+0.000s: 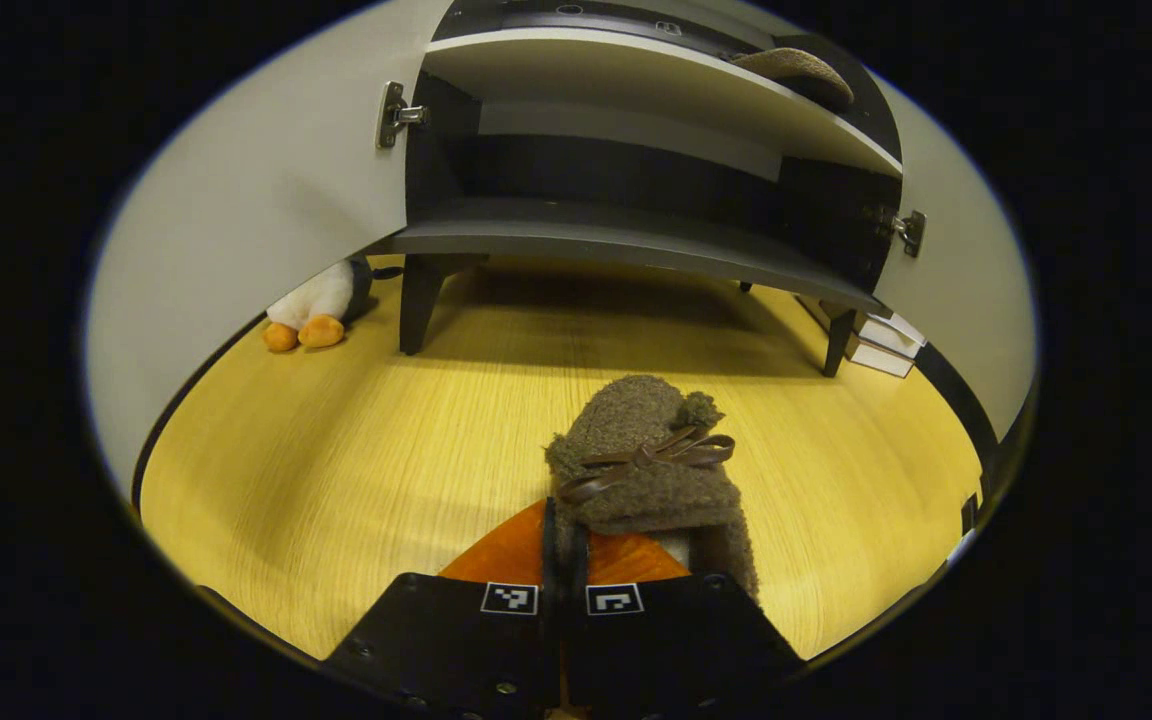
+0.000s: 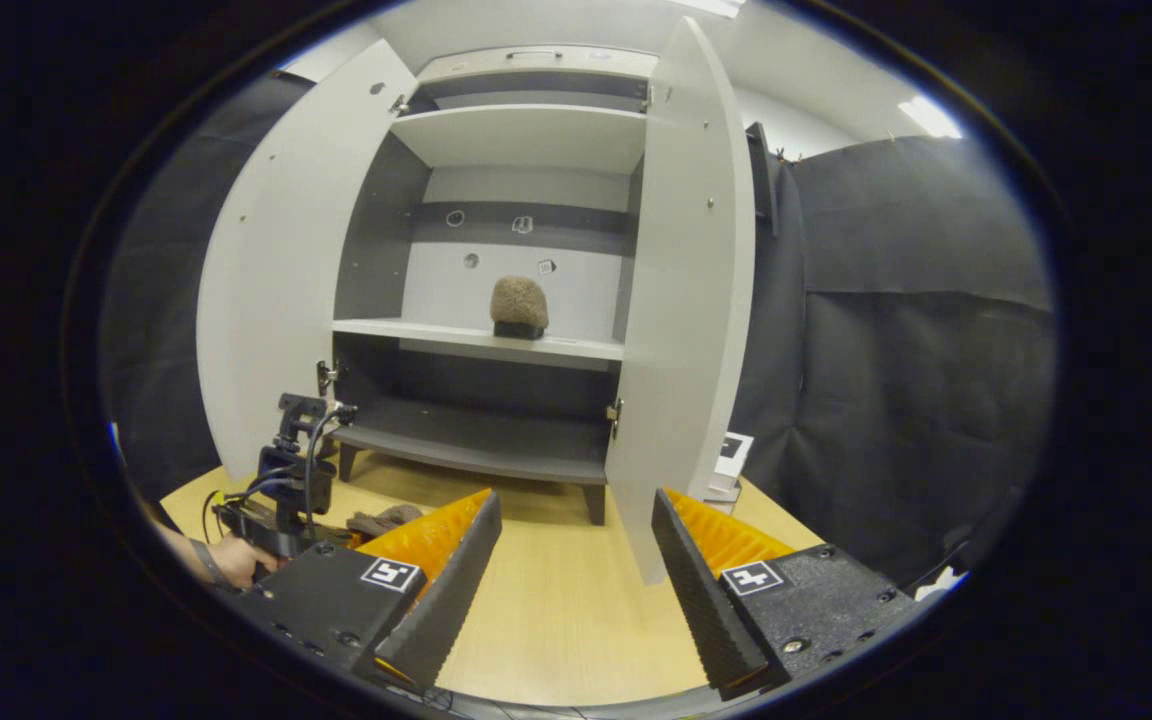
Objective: Grab one shoe with the right hand and put it into the shoe cabinet, grab the other shoe with the left hand and put it into the shoe cabinet; then close the right door with the right hand and the left door with the left hand.
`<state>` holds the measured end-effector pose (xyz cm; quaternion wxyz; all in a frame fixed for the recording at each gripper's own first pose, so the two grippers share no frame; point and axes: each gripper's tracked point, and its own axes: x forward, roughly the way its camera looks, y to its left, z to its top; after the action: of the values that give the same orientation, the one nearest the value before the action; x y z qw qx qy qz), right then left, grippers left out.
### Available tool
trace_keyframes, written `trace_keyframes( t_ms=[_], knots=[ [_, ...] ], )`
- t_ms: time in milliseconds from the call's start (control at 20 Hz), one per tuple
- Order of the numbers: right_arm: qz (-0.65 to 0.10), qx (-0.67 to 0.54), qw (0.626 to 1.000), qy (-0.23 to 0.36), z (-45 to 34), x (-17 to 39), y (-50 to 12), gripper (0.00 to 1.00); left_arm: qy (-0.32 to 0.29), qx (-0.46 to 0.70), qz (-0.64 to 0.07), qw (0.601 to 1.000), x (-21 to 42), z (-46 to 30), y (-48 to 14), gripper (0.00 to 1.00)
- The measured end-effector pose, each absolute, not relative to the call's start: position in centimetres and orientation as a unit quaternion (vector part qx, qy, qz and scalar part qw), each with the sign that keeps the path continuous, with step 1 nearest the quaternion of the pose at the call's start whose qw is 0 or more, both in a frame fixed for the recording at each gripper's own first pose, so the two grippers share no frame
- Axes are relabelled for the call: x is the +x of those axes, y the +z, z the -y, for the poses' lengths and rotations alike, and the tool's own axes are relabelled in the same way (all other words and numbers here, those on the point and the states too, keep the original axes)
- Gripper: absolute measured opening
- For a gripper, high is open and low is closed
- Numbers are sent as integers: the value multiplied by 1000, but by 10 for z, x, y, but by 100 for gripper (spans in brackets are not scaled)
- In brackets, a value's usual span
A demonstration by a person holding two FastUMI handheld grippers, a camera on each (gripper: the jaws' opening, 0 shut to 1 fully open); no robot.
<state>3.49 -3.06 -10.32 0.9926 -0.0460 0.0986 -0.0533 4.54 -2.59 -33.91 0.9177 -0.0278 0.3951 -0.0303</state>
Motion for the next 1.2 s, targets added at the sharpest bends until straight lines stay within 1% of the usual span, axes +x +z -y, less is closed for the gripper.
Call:
trace_keyframes(
  t_ms=[50, 100, 200, 300, 400, 500, 650, 850, 950, 1100, 1200],
  knots=[
    [-100, -44, 993, -52, 31, 35, -104, 94, -31, -33, -391, 919, 44, 26, -335, 10],
    [-100, -43, 993, -52, 30, 35, -105, 94, -34, -32, -383, 922, 42, 27, -329, 0],
    [-99, -43, 993, -51, 30, 36, -104, 94, -20, -15, -374, 927, 34, 21, -307, 0],
    [-89, -40, 994, -51, 29, 36, -99, 94, -17, -13, -355, 935, 25, 23, -272, 0],
    [-86, -39, 994, -47, 26, 38, -99, 94, -21, -36, -317, 948, 23, 32, -219, 0],
    [-85, -37, 995, -40, 21, 38, -99, 94, -29, -45, -265, 963, 38, 45, -160, 0],
    [-84, -30, 996, -29, 15, 38, -97, 95, -31, -22, -193, 981, 85, 55, -83, 0],
    [-76, -30, 996, -24, 14, 32, -92, 94, -11, -38, -141, 989, 178, 52, -15, 0],
    [-73, -28, 997, -27, 16, 31, -90, 94, 7, -38, -149, 988, 231, 47, -9, 0],
    [-78, -26, 996, -37, 21, 24, -93, 94, 23, -38, -179, 983, 288, 43, -7, 0],
    [-84, -23, 995, -42, 24, 21, -94, 94, 32, -29, -202, 978, 319, 41, -18, 0]
  ],
)
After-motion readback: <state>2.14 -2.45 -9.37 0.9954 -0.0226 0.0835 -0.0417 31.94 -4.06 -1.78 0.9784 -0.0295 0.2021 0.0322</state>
